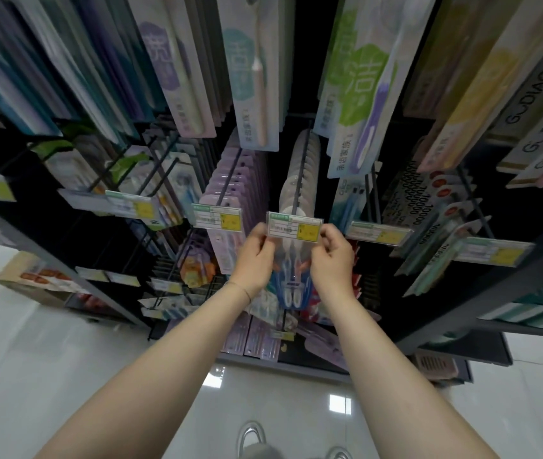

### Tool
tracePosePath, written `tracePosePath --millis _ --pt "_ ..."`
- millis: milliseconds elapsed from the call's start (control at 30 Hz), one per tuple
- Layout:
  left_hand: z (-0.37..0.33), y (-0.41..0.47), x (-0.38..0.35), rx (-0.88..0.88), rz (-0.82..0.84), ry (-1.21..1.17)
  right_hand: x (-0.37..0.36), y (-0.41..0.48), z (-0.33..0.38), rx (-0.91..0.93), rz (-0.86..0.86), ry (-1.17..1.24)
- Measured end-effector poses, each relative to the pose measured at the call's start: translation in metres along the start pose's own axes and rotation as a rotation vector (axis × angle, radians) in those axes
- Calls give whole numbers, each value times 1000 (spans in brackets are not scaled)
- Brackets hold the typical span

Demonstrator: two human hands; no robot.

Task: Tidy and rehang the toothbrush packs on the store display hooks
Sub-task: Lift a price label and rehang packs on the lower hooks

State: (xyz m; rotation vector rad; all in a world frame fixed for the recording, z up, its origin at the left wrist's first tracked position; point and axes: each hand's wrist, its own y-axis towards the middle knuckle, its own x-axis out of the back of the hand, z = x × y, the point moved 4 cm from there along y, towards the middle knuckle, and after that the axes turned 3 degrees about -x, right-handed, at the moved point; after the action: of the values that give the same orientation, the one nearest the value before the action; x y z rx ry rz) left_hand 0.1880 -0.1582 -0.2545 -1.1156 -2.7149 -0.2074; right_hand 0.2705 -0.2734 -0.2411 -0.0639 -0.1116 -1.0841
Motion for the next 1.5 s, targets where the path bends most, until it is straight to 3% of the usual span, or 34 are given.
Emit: tracePosePath --millis 300,600,667,867,967,1267,1500 --pt "3 12 -5 122 20 -20 -10 12 -12 -134 -113 97" --pt "28 9 -3 235 -13 27 -5 13 -18 -121 -170 98" --pt "45 4 -4 286 49 72 2 11 -22 -143 -183 88" --pt "45 -8 -39 303 445 166 27 16 -32 -153 -228 45" --pt "37 -7 -63 259 497 167 40 24 -42 -143 -266 -33" --pt "19 30 -118 139 240 58 78 75 -53 -105 -168 -150" --pt "-7 60 -147 116 138 -175 84 114 -60 -42 -62 -8"
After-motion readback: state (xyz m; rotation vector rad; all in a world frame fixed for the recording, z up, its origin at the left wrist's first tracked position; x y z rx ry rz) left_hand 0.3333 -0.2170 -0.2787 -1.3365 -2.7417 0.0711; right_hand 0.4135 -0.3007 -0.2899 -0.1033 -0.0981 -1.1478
